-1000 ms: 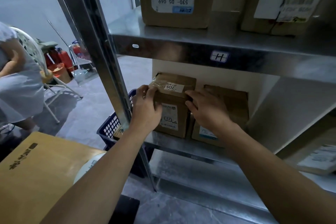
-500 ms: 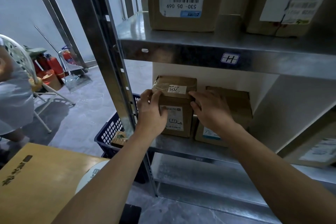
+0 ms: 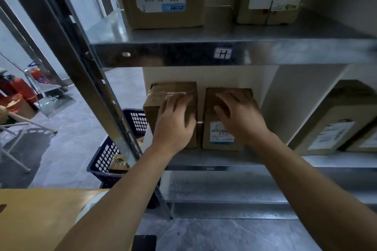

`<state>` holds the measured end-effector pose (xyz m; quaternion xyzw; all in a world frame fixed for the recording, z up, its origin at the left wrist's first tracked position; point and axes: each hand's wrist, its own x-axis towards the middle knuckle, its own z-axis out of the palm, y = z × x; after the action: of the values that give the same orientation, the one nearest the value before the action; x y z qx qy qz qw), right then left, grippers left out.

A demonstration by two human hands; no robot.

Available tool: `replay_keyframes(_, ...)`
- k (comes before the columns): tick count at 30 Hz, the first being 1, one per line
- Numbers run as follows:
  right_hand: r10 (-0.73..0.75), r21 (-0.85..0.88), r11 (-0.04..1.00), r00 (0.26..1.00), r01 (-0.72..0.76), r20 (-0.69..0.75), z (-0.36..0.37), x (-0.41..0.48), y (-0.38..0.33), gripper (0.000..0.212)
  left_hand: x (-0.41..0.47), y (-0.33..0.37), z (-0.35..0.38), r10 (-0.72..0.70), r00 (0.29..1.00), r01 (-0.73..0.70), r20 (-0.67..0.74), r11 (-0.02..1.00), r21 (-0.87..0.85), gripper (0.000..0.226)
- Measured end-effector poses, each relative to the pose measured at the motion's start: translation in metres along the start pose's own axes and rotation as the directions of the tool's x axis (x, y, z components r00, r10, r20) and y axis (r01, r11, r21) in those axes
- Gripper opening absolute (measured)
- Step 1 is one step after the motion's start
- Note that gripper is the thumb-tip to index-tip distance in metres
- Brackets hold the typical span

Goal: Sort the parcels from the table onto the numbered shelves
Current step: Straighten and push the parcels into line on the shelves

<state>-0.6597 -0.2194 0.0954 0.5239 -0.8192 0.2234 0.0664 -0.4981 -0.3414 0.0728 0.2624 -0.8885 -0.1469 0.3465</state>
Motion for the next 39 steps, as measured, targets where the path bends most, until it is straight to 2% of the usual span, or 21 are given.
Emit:
replay_keyframes(5, 0.127, 0.017, 0.992, 0.992, -0.127, -0.018, -0.015, -0.030, 0.032, 0.044, 0.001, 0.031, 0.025, 0.093, 0.993, -0.086, 0.068, 0.991, -0.103, 0.040)
replay_keyframes(9, 0.218, 0.066, 0.973, 0.975, -0.221, 0.045, -0.021, -0.046, 0.052, 0.048, 0.002, 0.047, 0.045, 0.086, 0.993, -0.077, 0.083, 0.991, -0.108, 0.038)
replay_keyframes(16, 0.198, 0.238, 0.945, 0.971, -0.225, 0.132, -0.014, -0.038, 0.064, 0.051, 0.005, 0.052, 0.052, -0.116, 0.991, 0.119, 0.066, 0.992, -0.049, 0.045)
replay_keyframes(19, 0.181, 0.282, 0.935, 0.973, -0.216, 0.146, -0.005, -0.032, 0.069, 0.050, 0.003, 0.055, 0.052, -0.134, 0.986, 0.138, 0.097, 0.990, -0.038, 0.048)
replay_keyframes(24, 0.162, 0.343, 0.922, 0.984, -0.179, 0.077, 0.003, -0.030, 0.081, 0.046, 0.006, 0.062, 0.059, -0.179, 0.972, 0.183, 0.154, 0.983, -0.009, 0.050)
replay_keyframes(29, 0.187, 0.378, 0.902, 0.978, -0.210, 0.097, 0.003, -0.026, 0.090, 0.047, 0.010, 0.070, 0.063, -0.177, 0.967, 0.184, 0.184, 0.983, -0.021, 0.052)
replay_keyframes(39, 0.182, 0.369, 0.907, 0.979, -0.202, 0.088, 0.005, -0.025, 0.090, 0.046, 0.011, 0.067, 0.064, -0.194, 0.959, 0.194, 0.209, 0.981, 0.020, 0.055)
